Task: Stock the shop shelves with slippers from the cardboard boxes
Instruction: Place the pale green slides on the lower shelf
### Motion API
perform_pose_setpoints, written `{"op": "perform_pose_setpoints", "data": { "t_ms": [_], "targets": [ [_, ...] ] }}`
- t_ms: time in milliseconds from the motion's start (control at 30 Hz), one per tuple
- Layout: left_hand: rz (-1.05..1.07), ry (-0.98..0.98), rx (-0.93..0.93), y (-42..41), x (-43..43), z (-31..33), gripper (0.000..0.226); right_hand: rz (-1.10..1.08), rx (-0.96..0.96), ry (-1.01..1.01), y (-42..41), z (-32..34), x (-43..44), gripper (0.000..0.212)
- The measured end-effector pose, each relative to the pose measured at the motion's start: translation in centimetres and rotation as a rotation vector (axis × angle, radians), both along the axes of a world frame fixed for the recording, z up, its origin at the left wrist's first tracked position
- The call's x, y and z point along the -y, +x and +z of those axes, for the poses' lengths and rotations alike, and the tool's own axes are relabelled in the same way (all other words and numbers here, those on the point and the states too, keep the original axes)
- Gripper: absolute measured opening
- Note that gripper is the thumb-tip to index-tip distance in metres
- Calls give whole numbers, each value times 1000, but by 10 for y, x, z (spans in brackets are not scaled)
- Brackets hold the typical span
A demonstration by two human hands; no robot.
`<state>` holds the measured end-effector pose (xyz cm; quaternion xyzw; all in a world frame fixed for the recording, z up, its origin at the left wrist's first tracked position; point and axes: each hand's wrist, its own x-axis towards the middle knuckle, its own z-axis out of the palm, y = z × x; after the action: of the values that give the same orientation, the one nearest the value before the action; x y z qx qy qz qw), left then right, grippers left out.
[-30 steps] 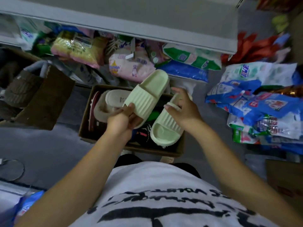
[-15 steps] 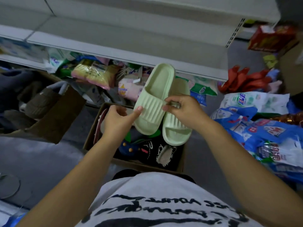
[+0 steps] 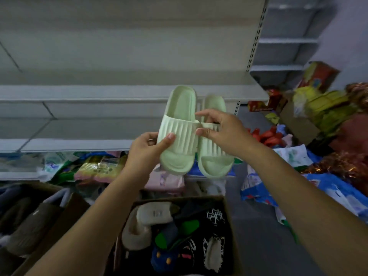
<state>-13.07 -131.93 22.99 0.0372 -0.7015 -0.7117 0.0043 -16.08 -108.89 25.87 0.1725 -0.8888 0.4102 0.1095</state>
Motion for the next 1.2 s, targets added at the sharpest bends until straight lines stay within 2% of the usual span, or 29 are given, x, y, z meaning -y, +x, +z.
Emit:
{"op": "perform_pose_setpoints", "data": {
  "t_ms": [67,233,400,533,633,767,867,967,1100,1200],
  "targets": [
    [4,-28,-38,-14,-1,21,36,-42,-66,17,-8,19,-6,47],
    [24,-53,-47,-58,-15,57,37,-117,-88,111,-35,49,-33,46],
    [63,-44,27,-103,-46,65,51,-143,-14,165,-81,52,-68,47],
    [117,-28,92,-147,-82,63,48,-143,29,196,-127,50,-95,44],
    [143,-13,151,-182,-110,59,61,-149,40,215,-161,52,-115,44],
    [143,6,151,-228,-142,43,66,-81,24,213,-209,50,-135,44],
    [173,-12,201,-262,-159,30,83,-85,38,191,-248,36,-146,44],
    [242,-124,201,-285,-171,21,91,-104,76,163,-273,19,-157,43],
    [238,-485,106,-297,-182,20,75,-156,0,176,-284,9,-166,35],
    [172,-692,-38,-288,-181,17,67,-290,-107,213,-265,5,-172,46]
  ]
}}
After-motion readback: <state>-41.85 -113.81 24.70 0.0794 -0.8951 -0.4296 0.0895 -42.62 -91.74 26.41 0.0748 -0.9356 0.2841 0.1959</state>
